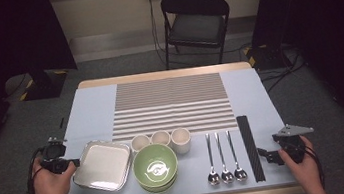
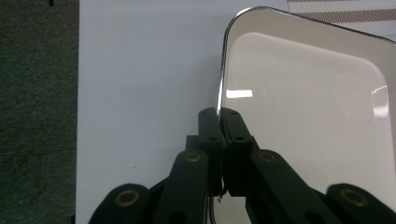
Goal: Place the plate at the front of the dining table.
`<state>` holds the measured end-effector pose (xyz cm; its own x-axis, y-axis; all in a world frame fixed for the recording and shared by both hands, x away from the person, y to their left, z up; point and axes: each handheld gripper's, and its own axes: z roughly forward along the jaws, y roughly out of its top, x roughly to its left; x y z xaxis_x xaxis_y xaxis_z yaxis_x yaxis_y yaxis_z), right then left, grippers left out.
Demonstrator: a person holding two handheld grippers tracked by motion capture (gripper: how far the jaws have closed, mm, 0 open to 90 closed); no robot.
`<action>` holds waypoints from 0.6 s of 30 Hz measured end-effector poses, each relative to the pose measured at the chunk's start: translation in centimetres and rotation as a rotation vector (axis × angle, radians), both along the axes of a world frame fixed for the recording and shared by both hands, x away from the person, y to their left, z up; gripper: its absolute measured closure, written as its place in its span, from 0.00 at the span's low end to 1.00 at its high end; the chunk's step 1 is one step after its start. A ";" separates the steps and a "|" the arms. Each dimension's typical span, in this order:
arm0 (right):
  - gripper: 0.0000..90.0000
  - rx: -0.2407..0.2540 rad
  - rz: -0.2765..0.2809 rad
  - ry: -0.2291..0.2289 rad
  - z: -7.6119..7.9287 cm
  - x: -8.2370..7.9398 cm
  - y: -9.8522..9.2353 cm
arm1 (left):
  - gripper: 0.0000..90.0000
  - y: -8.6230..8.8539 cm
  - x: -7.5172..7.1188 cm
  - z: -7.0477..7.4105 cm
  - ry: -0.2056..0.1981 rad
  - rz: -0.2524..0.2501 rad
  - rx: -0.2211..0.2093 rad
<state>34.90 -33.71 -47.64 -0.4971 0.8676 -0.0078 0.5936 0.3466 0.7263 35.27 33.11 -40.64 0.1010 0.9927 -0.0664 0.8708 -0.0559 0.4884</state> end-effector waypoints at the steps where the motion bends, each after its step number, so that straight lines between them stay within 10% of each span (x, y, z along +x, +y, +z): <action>1: 0.18 0.000 0.000 0.000 0.0 0.0 0.0 | 0.98 0.0 0.0 0.1 -0.001 0.003 0.007; 18: 0.18 0.000 0.000 0.000 0.0 0.0 0.0 | 0.95 0.7 0.1 -0.8 0.023 -0.010 -0.008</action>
